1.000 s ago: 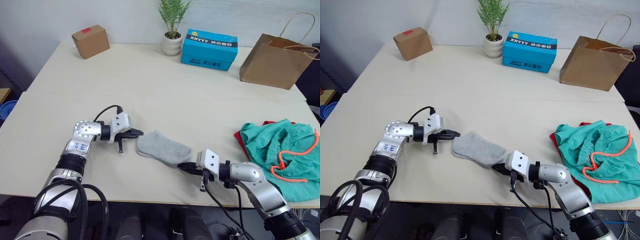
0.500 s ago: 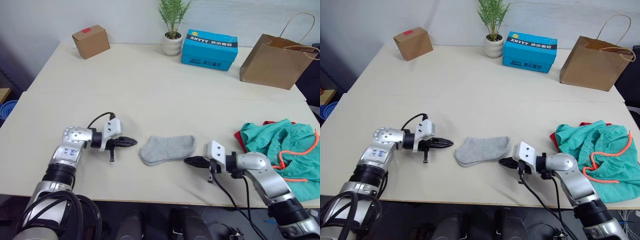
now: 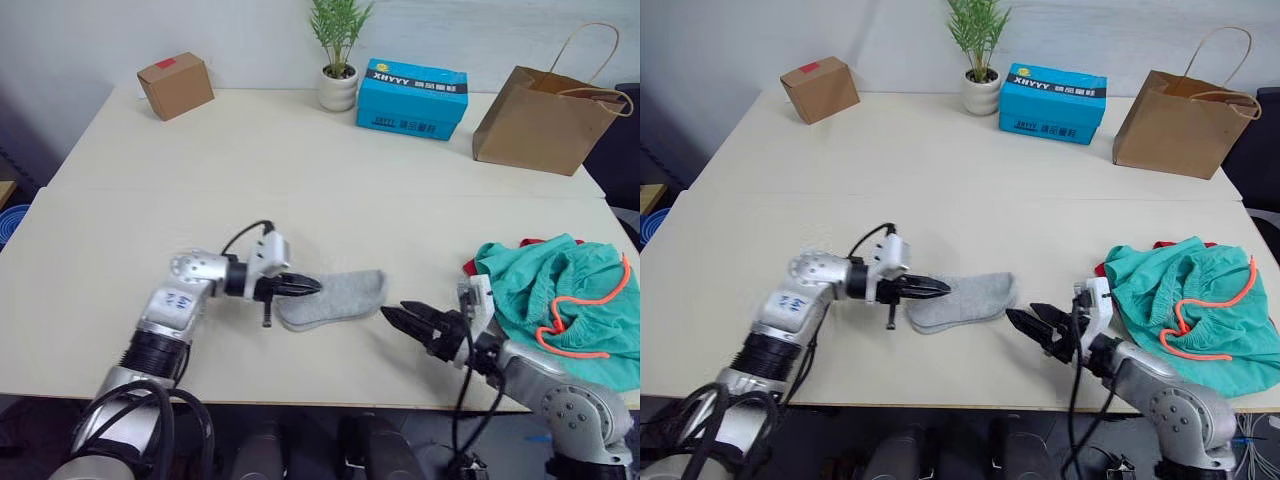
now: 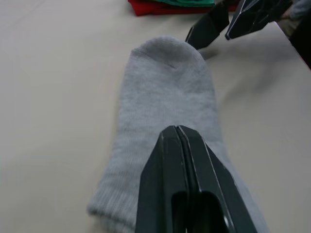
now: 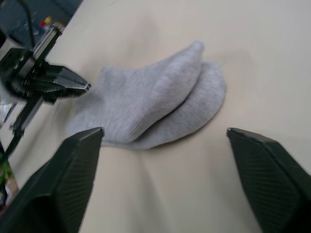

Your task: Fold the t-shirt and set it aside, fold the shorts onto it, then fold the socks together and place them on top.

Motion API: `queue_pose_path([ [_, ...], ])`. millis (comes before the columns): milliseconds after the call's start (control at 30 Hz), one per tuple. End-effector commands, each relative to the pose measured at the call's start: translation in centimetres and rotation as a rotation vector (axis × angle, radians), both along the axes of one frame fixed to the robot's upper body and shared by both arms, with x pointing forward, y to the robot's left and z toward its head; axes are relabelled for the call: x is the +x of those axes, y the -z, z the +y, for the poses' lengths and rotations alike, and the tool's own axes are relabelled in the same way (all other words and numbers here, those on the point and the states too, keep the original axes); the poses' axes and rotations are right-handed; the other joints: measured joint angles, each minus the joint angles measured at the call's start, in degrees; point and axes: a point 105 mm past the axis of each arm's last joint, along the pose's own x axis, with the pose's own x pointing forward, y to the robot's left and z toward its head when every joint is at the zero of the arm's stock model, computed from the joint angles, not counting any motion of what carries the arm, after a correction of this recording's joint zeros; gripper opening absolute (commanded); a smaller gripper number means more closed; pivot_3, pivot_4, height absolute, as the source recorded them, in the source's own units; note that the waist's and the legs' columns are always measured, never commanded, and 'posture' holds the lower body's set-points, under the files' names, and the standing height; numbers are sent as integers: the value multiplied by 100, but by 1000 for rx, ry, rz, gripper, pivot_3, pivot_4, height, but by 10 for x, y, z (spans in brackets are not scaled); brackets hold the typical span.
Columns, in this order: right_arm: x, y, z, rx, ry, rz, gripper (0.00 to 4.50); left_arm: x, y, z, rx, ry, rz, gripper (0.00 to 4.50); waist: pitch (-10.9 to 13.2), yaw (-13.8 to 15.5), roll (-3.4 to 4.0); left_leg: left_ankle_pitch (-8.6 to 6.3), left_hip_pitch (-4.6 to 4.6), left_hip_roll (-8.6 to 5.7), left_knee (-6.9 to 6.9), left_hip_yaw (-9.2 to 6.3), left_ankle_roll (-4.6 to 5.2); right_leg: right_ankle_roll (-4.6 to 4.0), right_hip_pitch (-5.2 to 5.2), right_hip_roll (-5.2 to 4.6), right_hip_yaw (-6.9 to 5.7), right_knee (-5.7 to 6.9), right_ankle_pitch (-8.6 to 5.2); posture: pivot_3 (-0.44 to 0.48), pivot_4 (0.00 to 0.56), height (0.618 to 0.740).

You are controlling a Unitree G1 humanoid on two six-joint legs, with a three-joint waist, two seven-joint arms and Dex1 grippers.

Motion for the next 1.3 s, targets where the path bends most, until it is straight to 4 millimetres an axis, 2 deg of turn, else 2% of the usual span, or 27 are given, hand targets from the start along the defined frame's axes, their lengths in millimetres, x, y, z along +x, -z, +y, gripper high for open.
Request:
queue_pose_path([
  [33, 0, 4, 6, 33, 58, 130, 4476, 5, 21, 2, 113, -23, -40, 0, -2, -5, -1, 1, 3, 0, -5, 3, 0, 0, -1, 0, 4, 0, 0, 0, 150, 740],
  [100, 1, 6, 13, 70, 60, 178, 4476, 3, 29, 1, 130, -11, -29, 0, -3, -3, -3, 3, 6, -1, -16, 9, 2, 0, -2, 1, 8, -3, 0, 0, 150, 740],
  [200, 5, 1, 24, 129, 53, 206, 4476, 3, 29, 1, 112, -12, -19, 0, -10, -13, -8, 3, 10, 0, -23, 15, 4, 0, -2, 2, 15, -5, 0, 0, 150, 740],
  [267, 10, 0, 27, 113, 63, 208, 4095, 5, 28, 2, 100, -22, -16, 0, -10, -12, -8, 4, 12, 0, -26, 16, 6, -1, -2, 2, 18, -5, 0, 0, 150, 740],
  [333, 13, -1, 29, 111, 69, 210, 3530, 6, 28, 2, 90, -28, -12, 0, -10, -8, -8, 4, 12, -1, -28, 18, 7, 0, -2, 2, 19, -5, 0, 0, 150, 740],
  [533, 17, -11, 34, 127, 53, 168, 1463, 8, 22, 2, 36, -52, 2, 0, -10, 2, -8, 5, 6, -2, -31, 19, 9, 1, -8, 2, 20, -10, 1, 0, 150, 740],
  [633, 20, -14, 30, 122, 71, 141, 450, 9, 17, 4, -10, -79, 12, 0, -10, -1, -8, 5, 5, -3, -32, 19, 11, 3, -9, 2, 20, -11, 2, 0, 150, 740],
  [667, 20, -11, 23, 81, 91, 132, 118, 10, 16, 7, 1, -90, -13, 0, -10, 0, -8, 5, 4, -2, -33, 19, 10, 3, -10, 2, 20, -11, 2, 0, 150, 740],
  [767, 21, -16, 14, -52, 91, 29, 9, 16, 6, 12, -82, -181, -13, 0, -10, 5, -8, 4, 1, -5, -38, 19, 13, 4, -12, 2, 20, -20, 2, 0, 150, 740],
  [833, 24, -26, 18, -133, 63, -79, 9, 15, 4, 14, -99, -198, -4, 0, -9, 3, -9, 2, -6, -5, -40, 20, 16, 8, -17, 2, 21, -27, 4, 0, 150, 740],
  [967, 26, -41, 35, -274, -28, -248, 9, 13, 5, 16, -117, -212, 14, 0, -9, -4, -9, 3, -10, -5, -42, 29, 14, 14, -30, 4, 28, -26, 7, 0, 150, 740],
  [1067, 28, -37, 47, -386, -77, -285, 9, 11, 7, 14, -113, -199, 20, 0, -9, 8, -9, 3, -11, -5, -43, 32, 13, 14, -35, 5, 31, -25, 7, 0, 150, 740],
  [1300, 27, -42, 74, -497, -191, -372, 9, 11, 13, 14, -86, -208, 54, 0, -9, 2, -9, 4, -18, -6, -40, 35, 12, 15, -42, 2, 34, -26, 9, 0, 150, 740],
])
